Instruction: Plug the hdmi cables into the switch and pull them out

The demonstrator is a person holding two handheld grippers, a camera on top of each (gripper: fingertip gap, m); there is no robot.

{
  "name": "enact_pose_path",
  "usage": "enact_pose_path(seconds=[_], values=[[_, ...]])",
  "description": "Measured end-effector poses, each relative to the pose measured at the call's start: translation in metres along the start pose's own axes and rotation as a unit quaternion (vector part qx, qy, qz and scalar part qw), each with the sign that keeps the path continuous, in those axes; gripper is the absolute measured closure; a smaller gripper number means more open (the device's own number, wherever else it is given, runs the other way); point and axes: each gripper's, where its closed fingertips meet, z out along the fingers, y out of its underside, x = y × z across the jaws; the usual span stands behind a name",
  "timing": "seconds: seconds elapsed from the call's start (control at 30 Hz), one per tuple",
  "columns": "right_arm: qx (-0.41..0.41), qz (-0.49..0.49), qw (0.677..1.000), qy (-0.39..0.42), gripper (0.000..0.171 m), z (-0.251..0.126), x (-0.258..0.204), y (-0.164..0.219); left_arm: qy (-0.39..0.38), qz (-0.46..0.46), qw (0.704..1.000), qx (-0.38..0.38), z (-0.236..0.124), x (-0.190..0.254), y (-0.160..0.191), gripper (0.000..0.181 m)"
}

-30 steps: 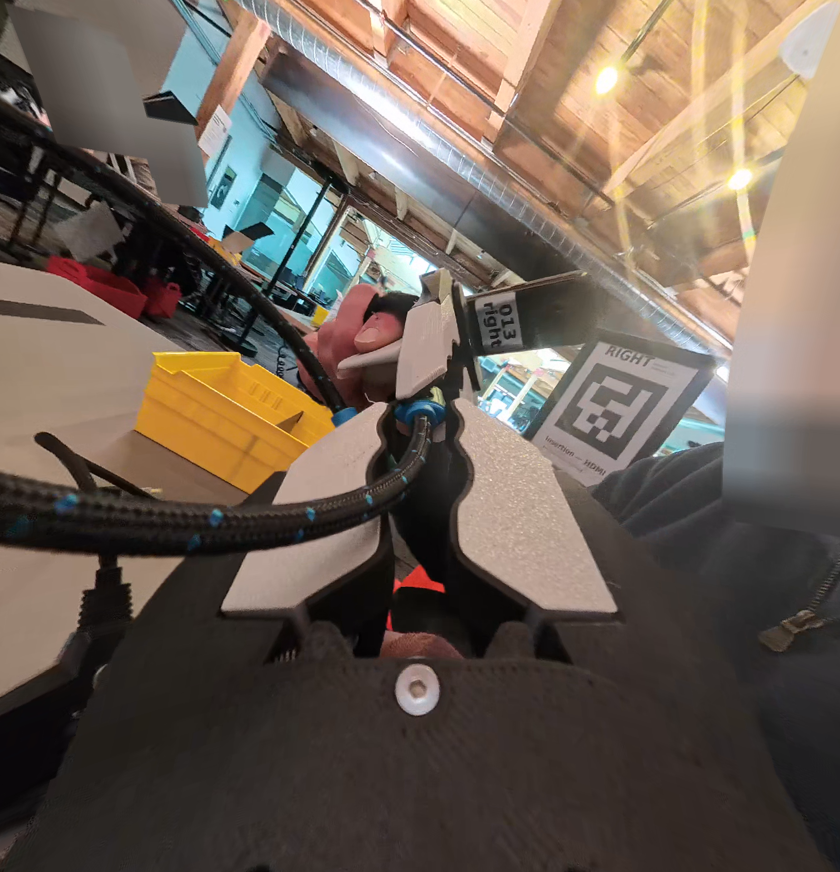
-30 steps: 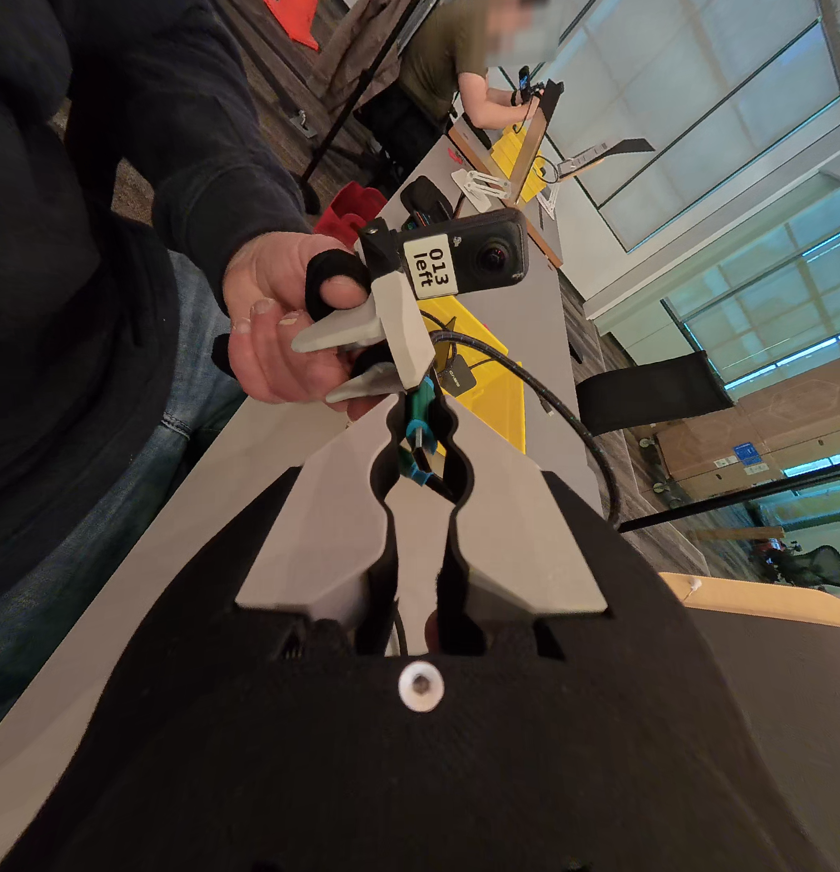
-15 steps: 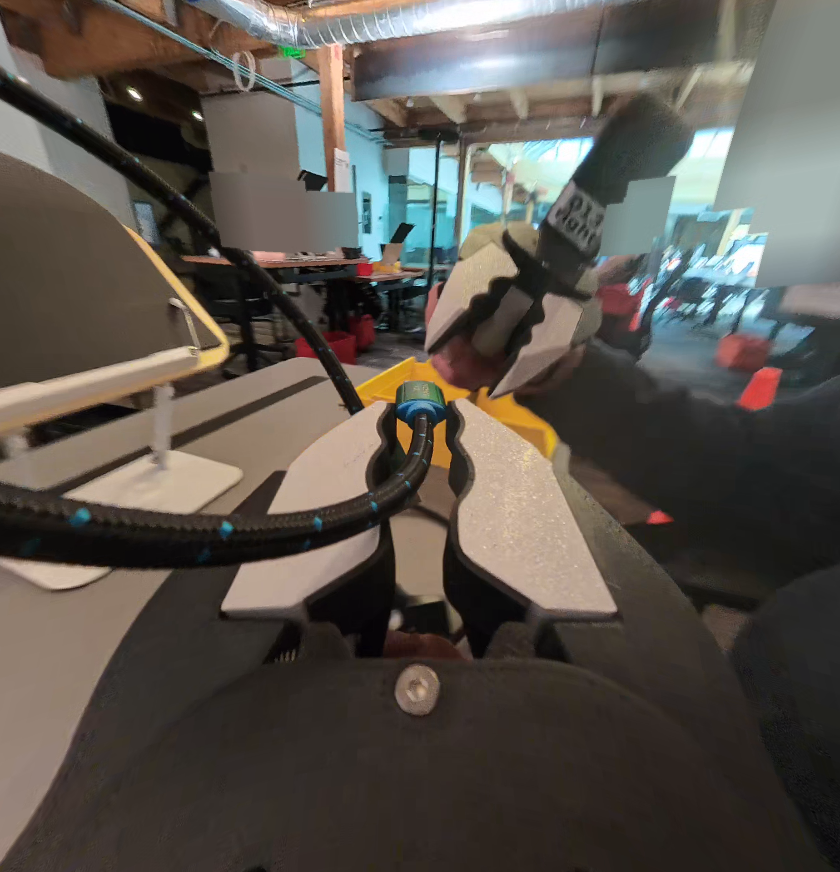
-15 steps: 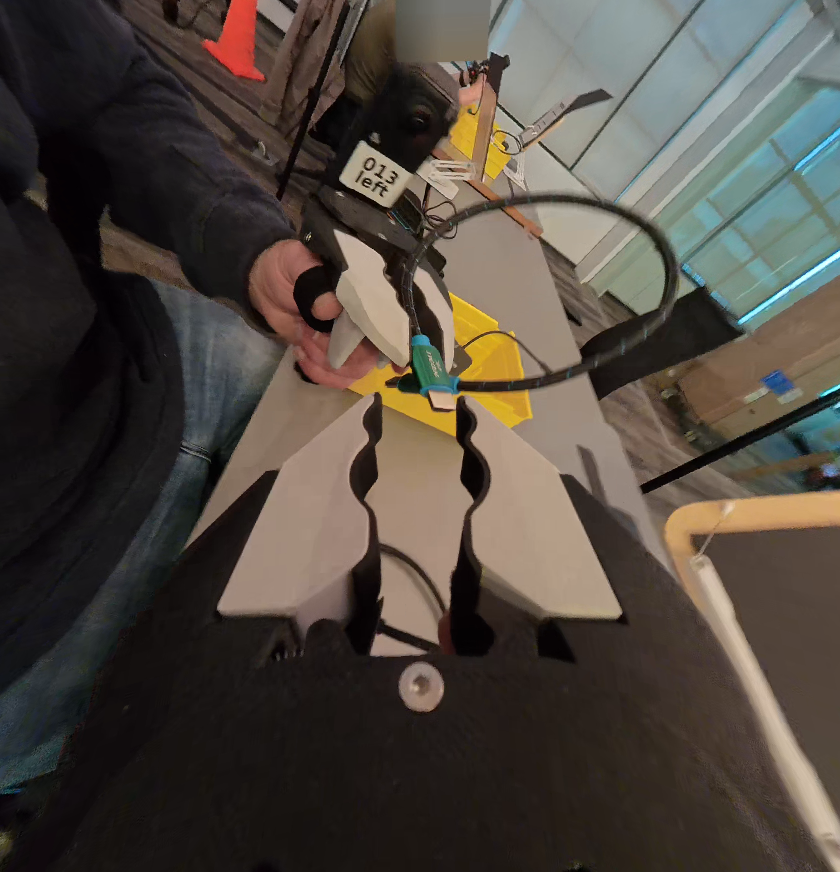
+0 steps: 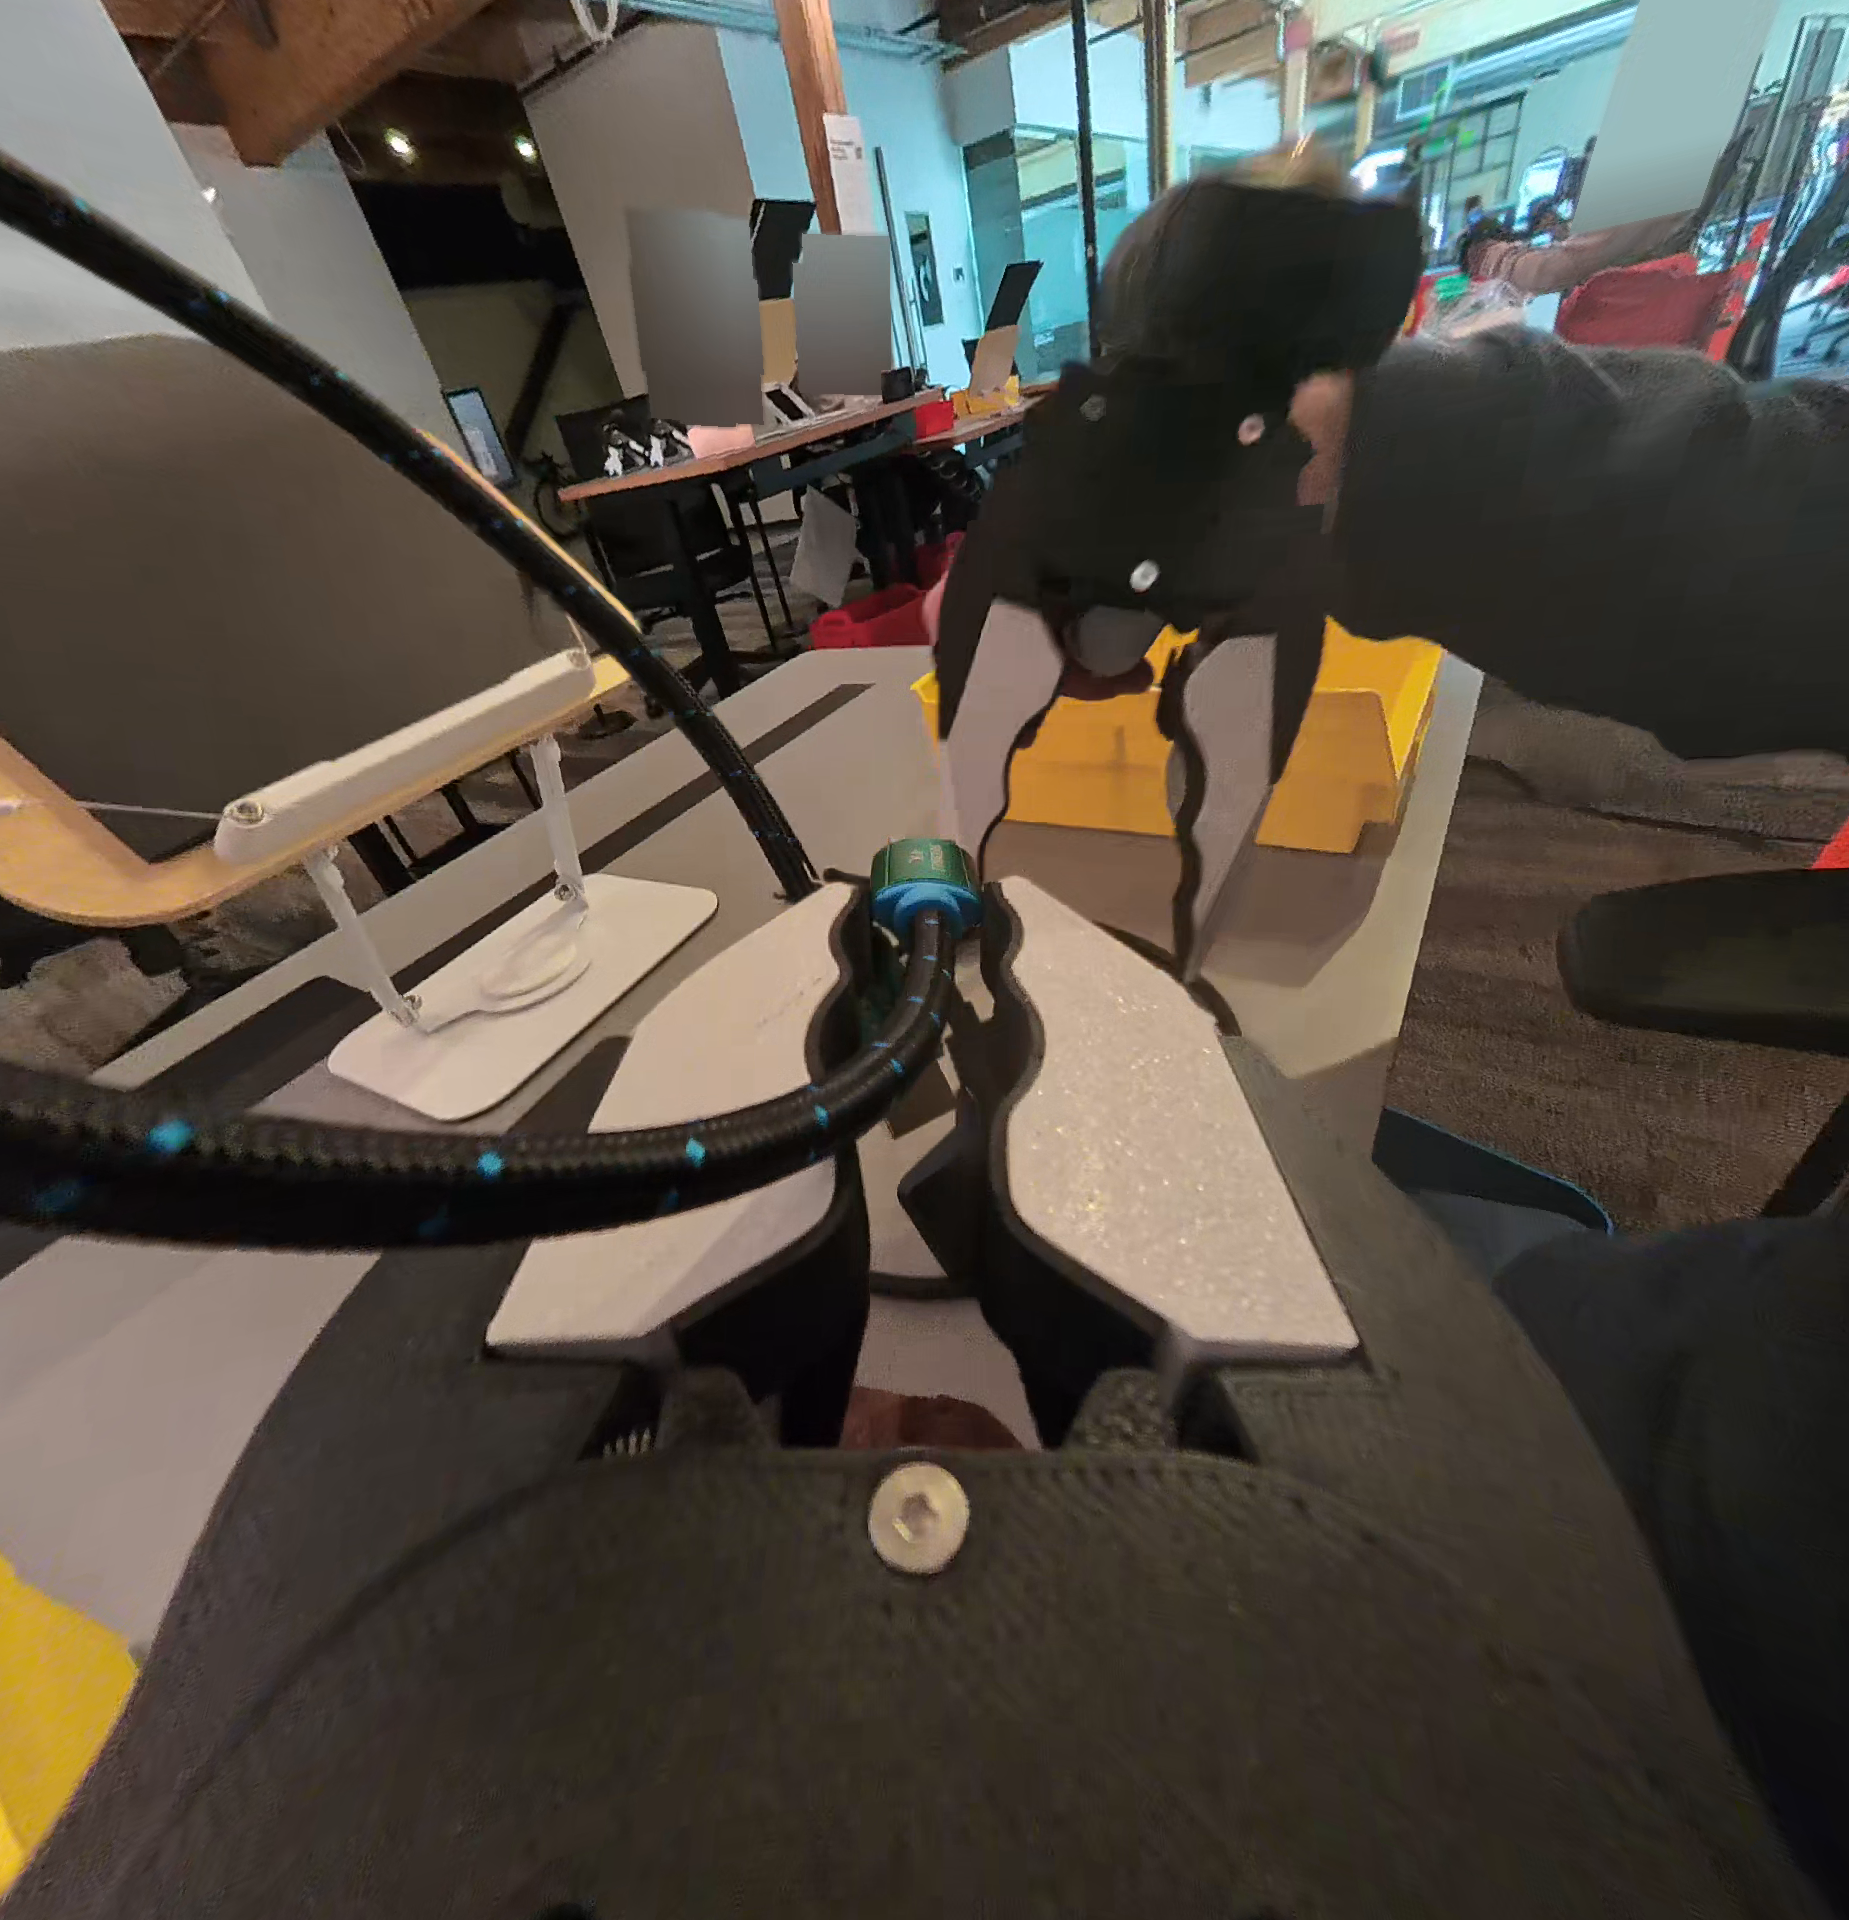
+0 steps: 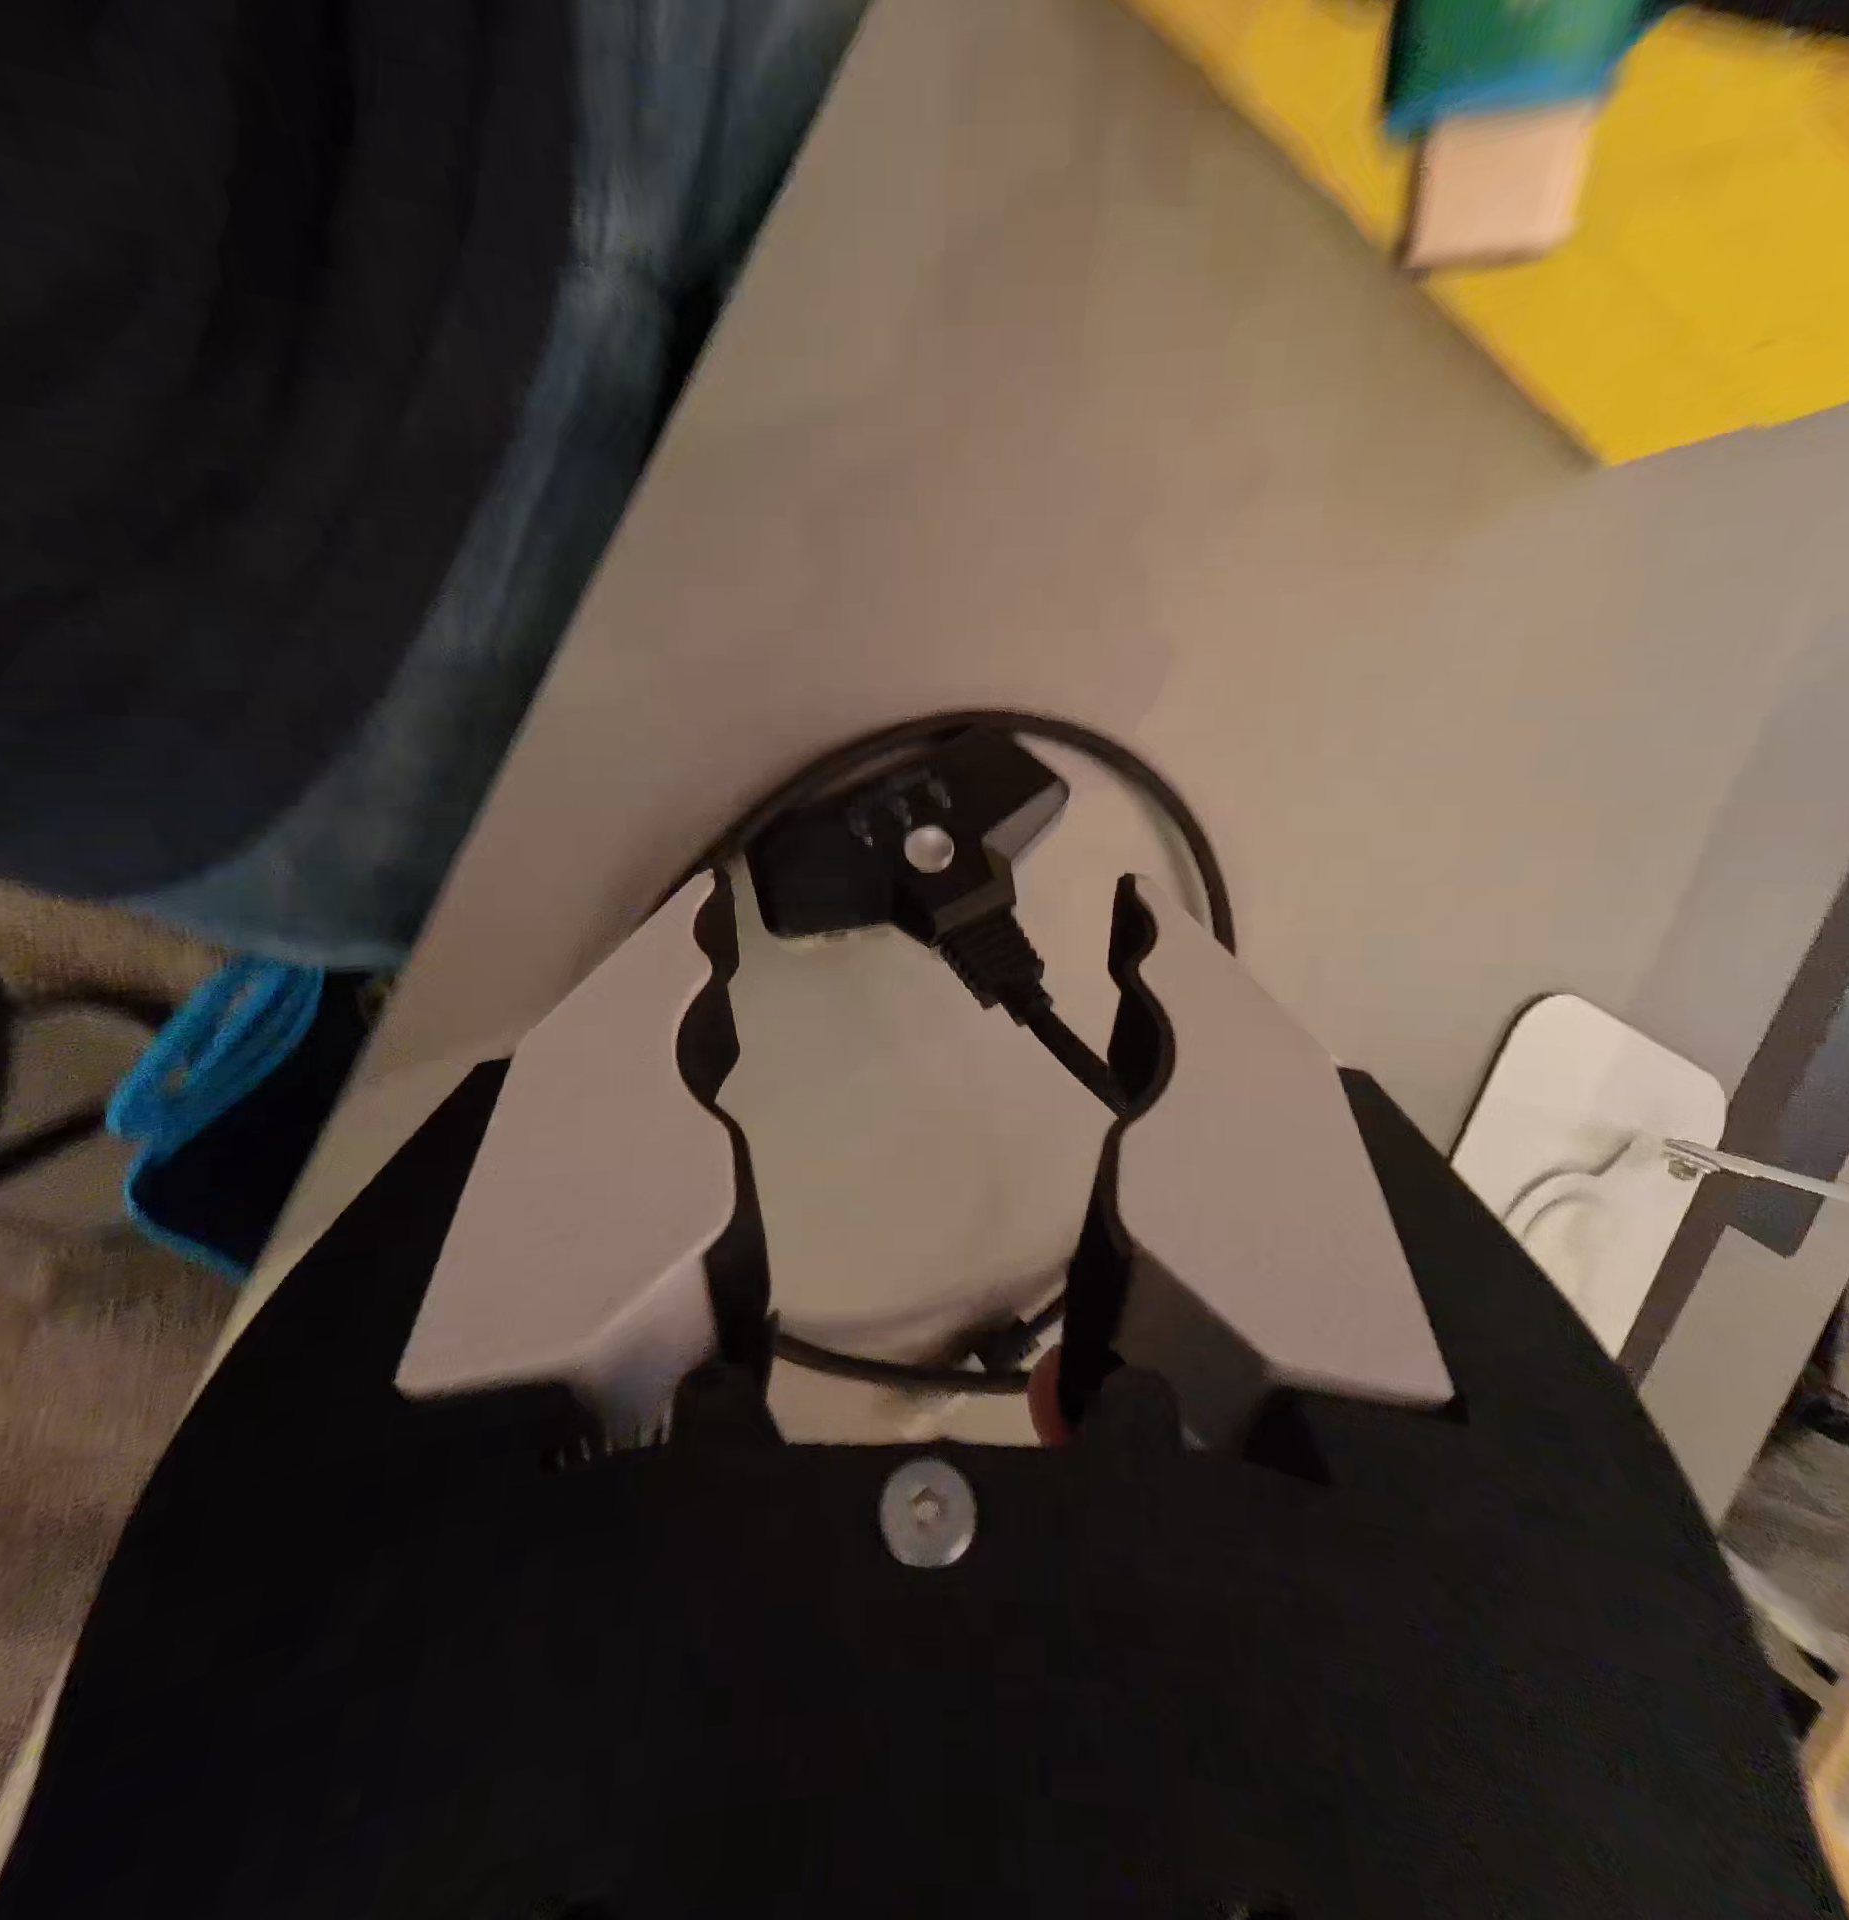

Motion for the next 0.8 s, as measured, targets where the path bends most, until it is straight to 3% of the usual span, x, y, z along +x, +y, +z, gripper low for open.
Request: enact_pose_path(seconds=[0.17,0.37,0.43,0.8], values=[[-0.121,-0.075,0.989,-0.046,0.106,0.047,0.008,0.036,-0.007,0.003,1.0,-0.006,-0.004,-0.005,0.006,0.162],[-0.163,-0.102,0.979,-0.072,0.125,0.08,0.011,0.051,-0.013,-0.005,1.0,-0.009,-0.005,-0.012,0.014,0.161],[-0.151,-0.088,0.981,-0.087,0.135,0.084,0.009,0.052,-0.014,-0.005,1.0,-0.013,-0.004,-0.013,0.017,0.161],[0.056,0.065,0.994,-0.069,0.14,0.054,0.026,0.034,-0.02,-0.006,0.999,-0.025,-0.001,-0.017,0.025,0.162]])
